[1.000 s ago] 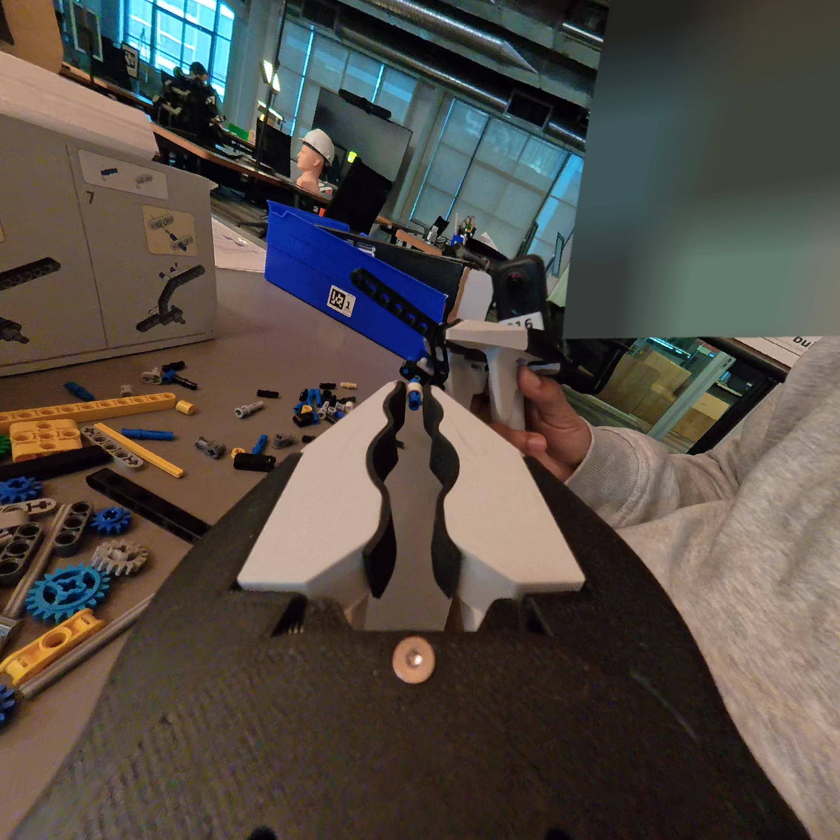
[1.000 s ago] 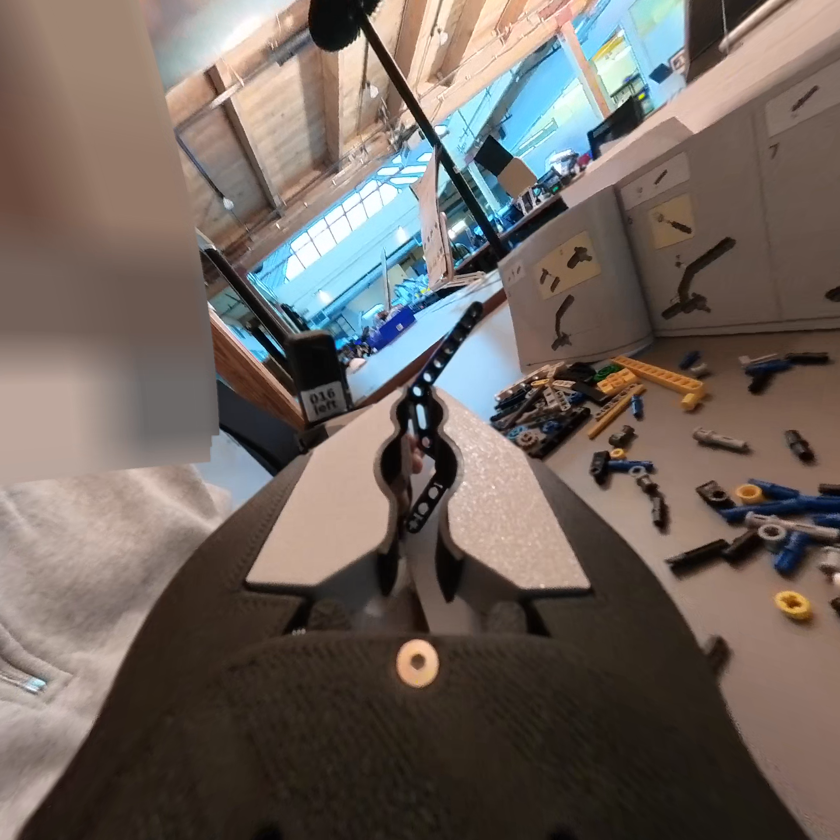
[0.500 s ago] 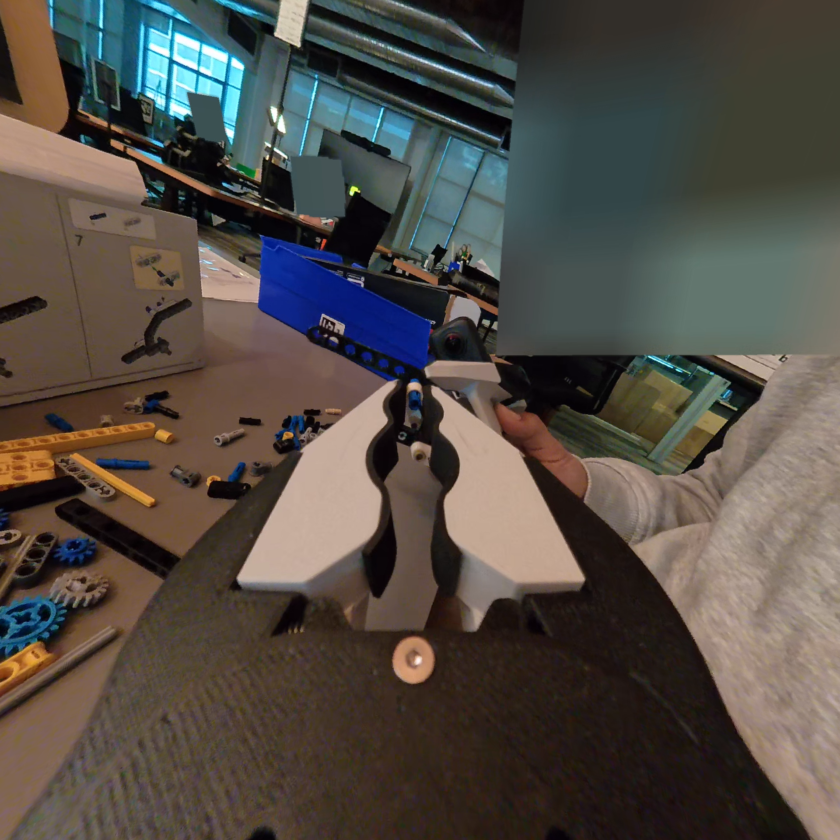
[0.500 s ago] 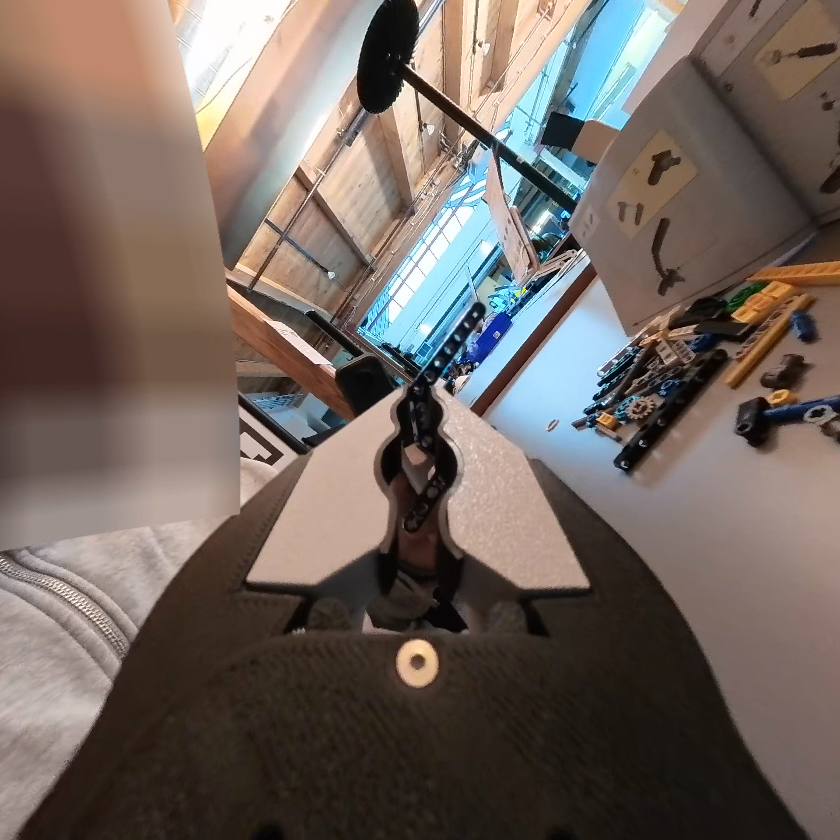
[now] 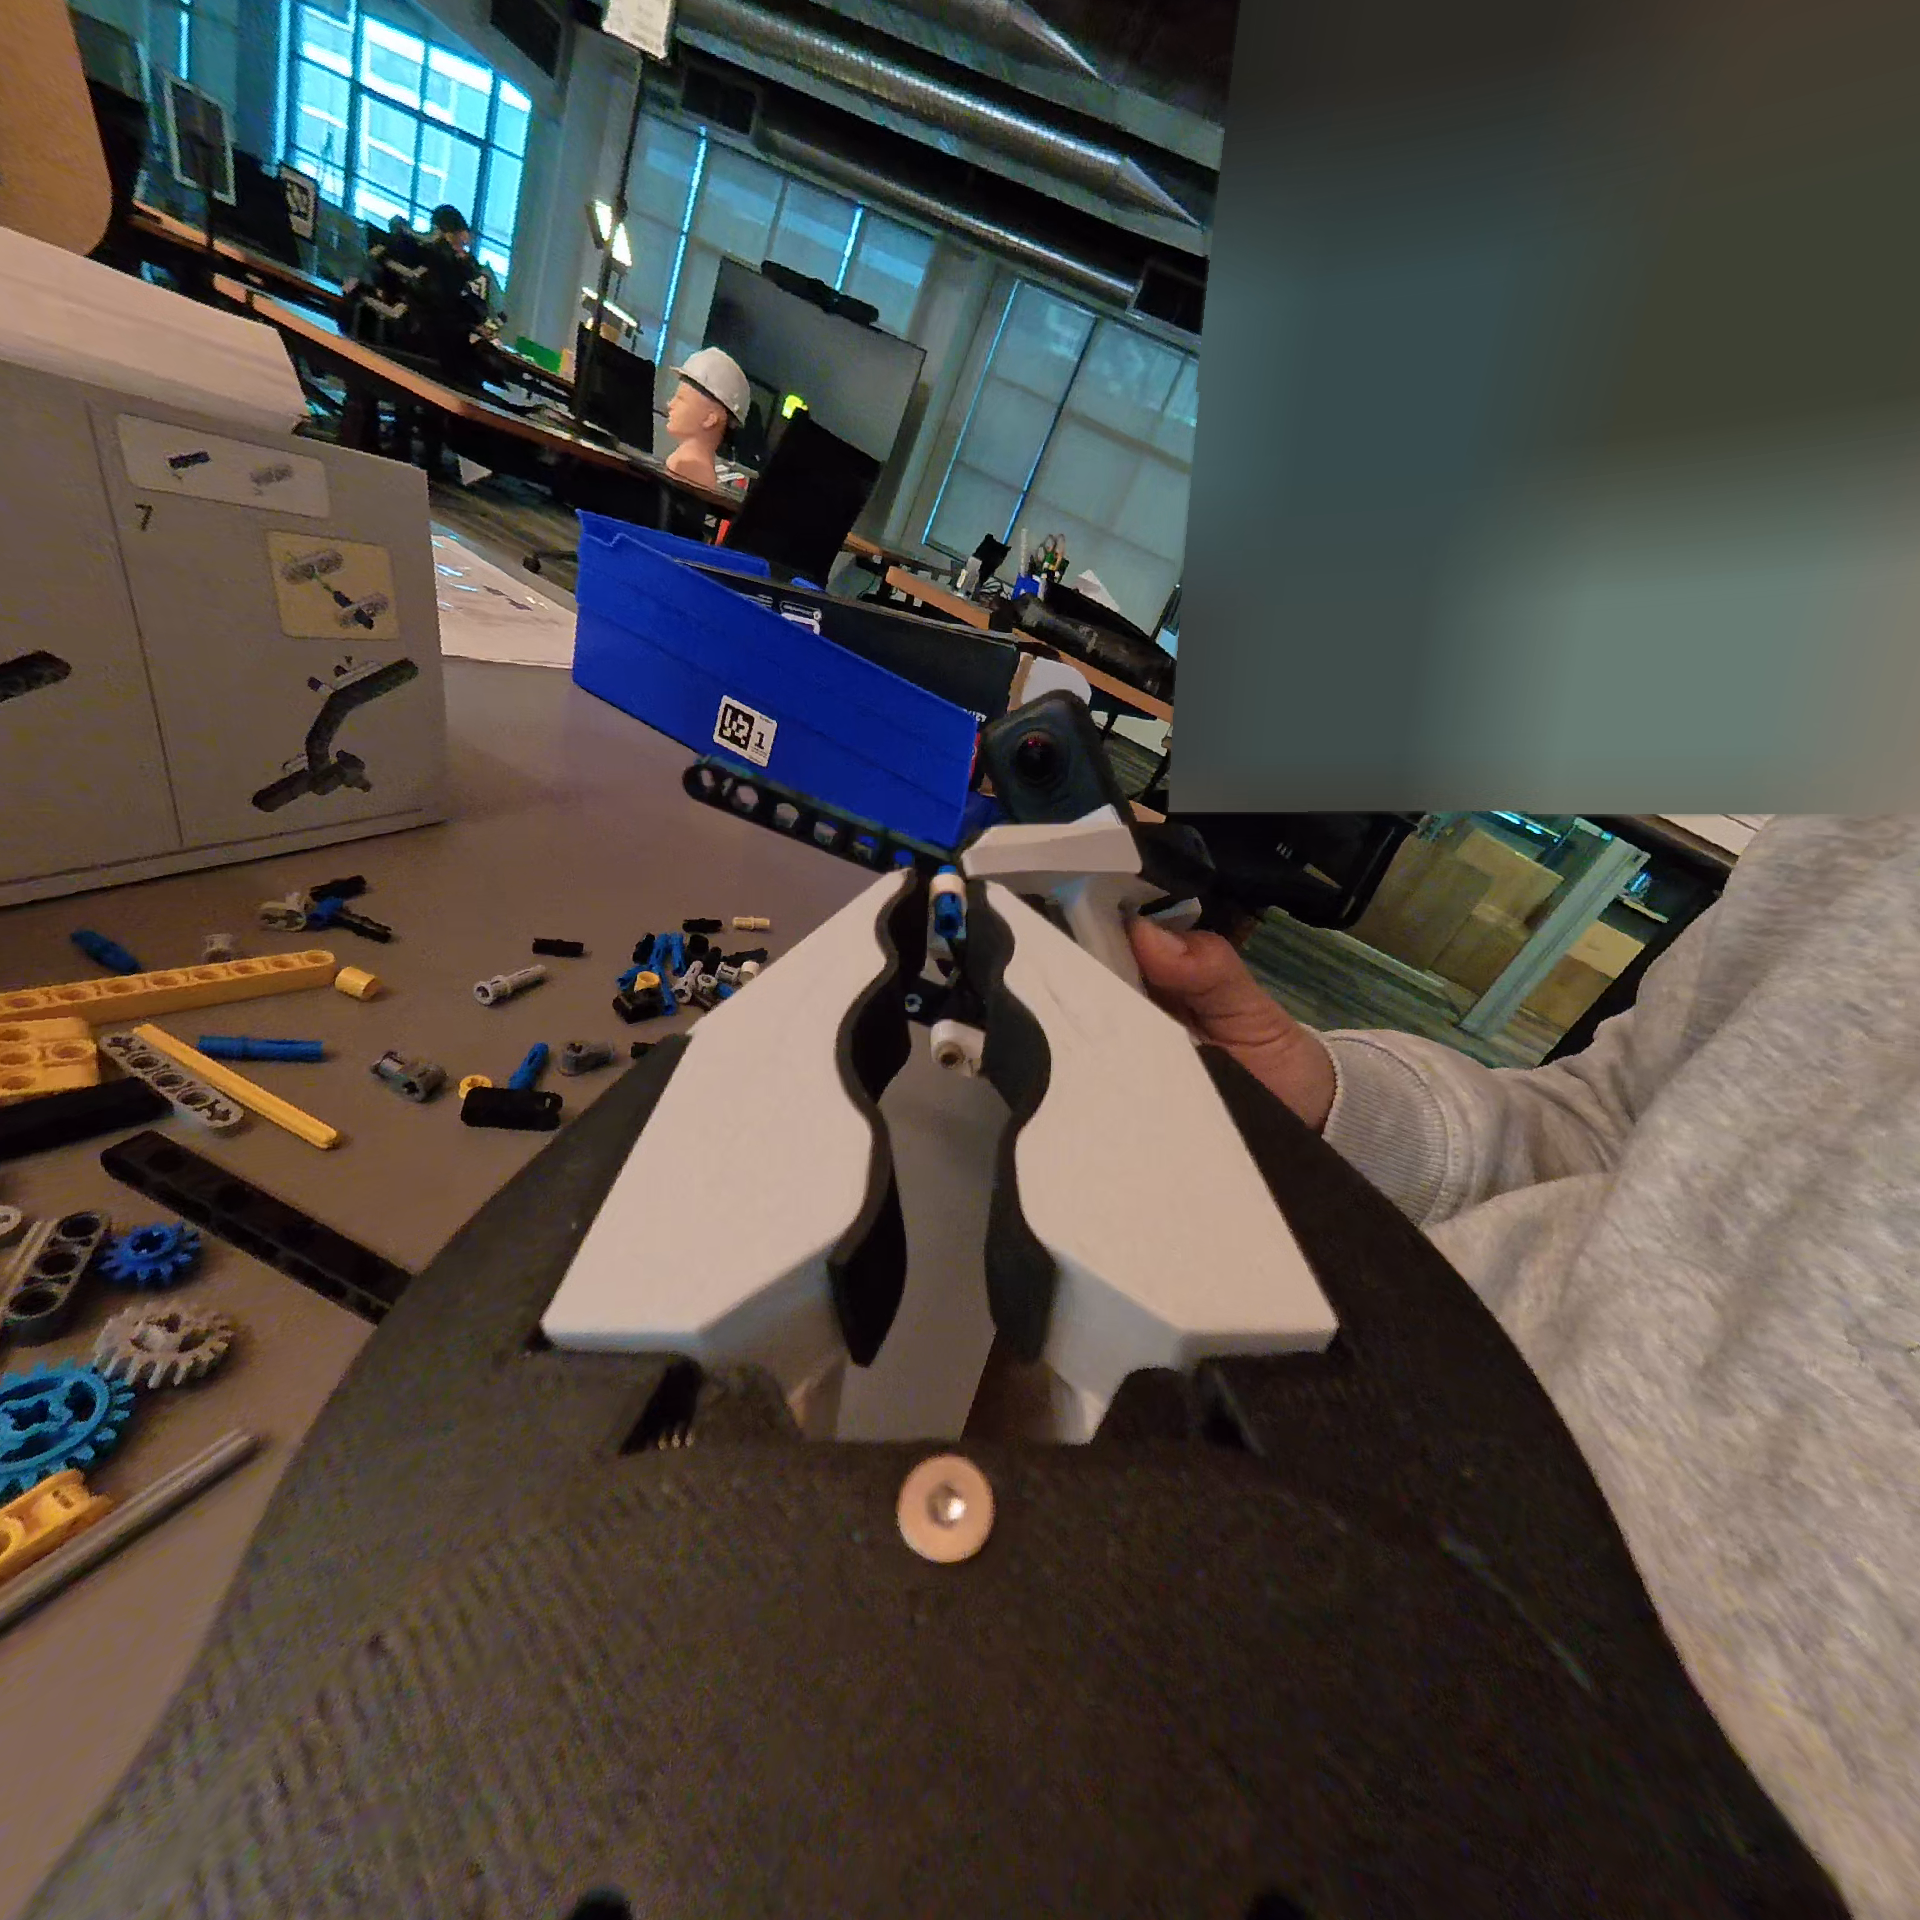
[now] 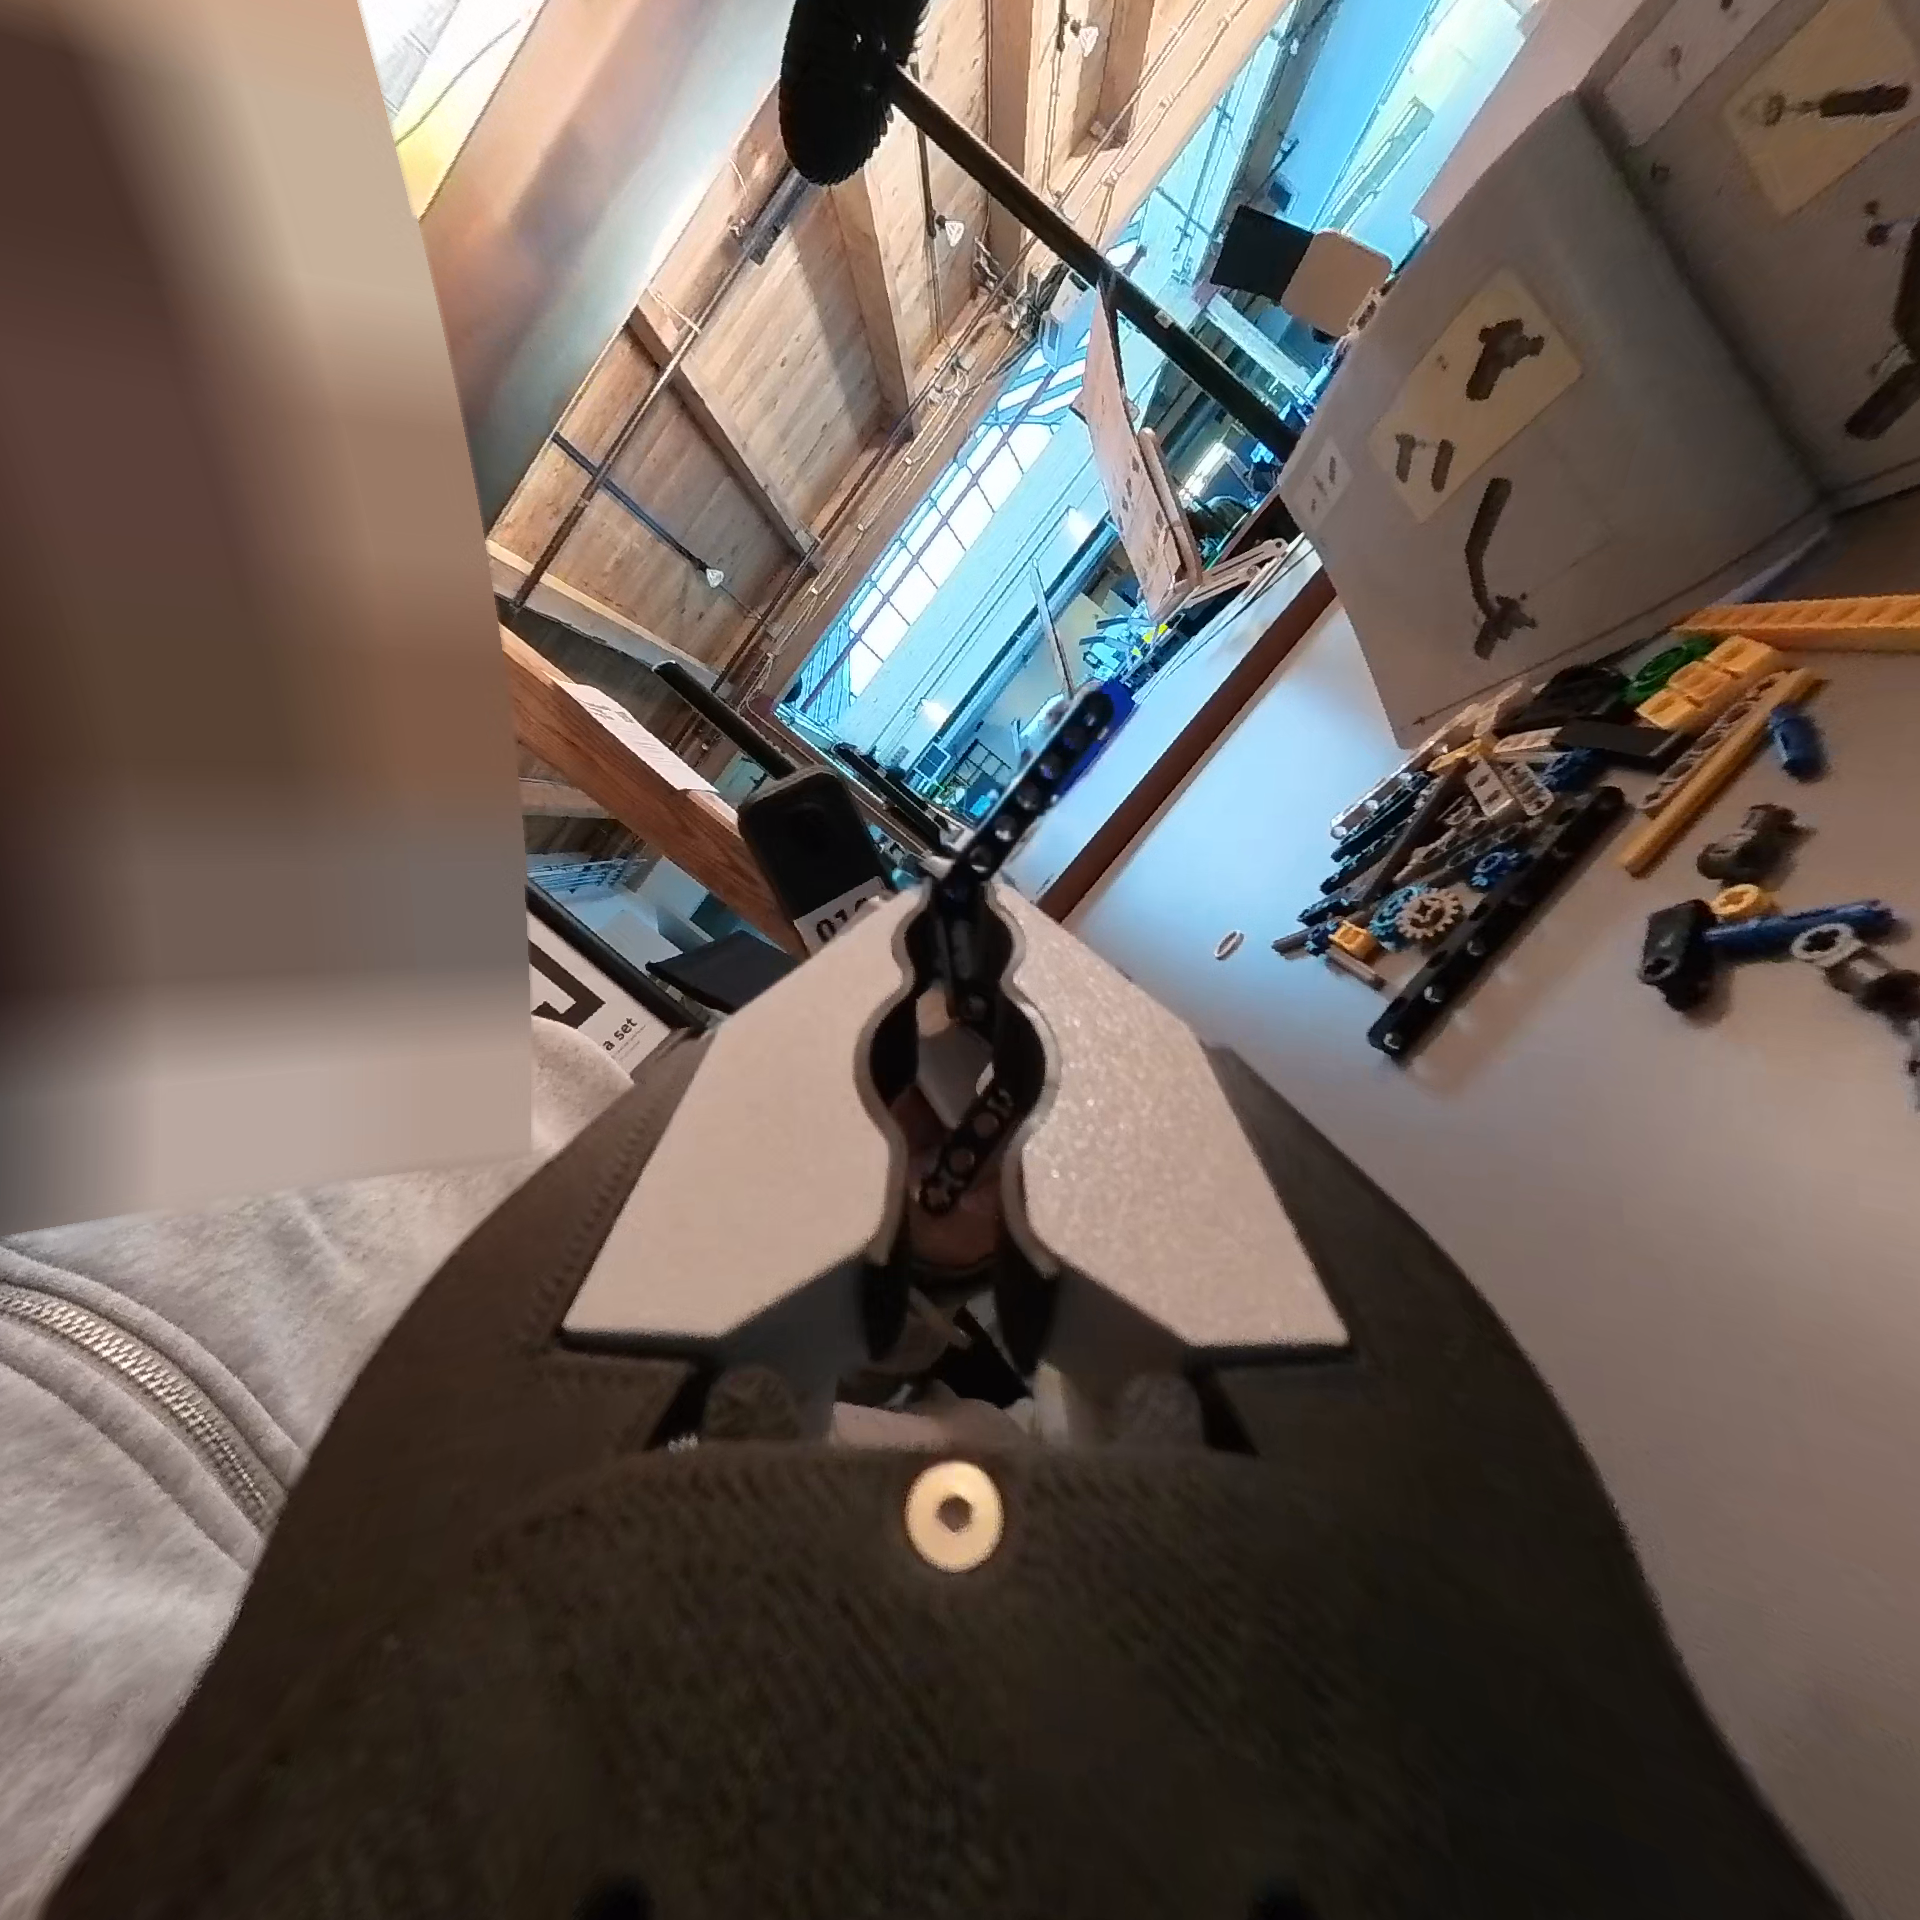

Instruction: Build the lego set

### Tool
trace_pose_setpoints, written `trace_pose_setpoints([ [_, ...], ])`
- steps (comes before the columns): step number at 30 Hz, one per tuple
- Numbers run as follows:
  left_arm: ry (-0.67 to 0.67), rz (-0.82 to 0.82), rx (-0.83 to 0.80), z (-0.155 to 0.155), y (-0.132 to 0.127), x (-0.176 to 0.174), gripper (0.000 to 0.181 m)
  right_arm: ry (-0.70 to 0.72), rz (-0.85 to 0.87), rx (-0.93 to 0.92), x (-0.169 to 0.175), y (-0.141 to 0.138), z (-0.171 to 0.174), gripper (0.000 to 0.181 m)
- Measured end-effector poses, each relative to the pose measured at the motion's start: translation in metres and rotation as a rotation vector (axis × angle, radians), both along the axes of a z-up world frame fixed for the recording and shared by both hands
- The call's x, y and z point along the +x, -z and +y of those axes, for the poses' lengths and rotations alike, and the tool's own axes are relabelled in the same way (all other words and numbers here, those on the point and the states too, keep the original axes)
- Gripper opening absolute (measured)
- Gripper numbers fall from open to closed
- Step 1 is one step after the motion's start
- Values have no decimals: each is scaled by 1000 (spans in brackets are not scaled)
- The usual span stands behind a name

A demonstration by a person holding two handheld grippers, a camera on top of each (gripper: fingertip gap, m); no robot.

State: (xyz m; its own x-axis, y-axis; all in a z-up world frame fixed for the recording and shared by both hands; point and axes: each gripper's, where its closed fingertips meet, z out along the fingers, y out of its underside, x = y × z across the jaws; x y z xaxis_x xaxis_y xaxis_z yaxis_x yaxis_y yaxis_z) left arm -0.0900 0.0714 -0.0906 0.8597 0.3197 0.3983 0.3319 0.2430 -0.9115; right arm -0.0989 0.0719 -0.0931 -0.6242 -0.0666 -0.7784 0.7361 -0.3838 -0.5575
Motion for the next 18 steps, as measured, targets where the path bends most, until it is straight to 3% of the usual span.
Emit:
trace_pose_setpoints([
  [18, 76, -85, -25, 4, 8, 2, 6, -80, 7, 78, 4, 6, 3, 4],
])
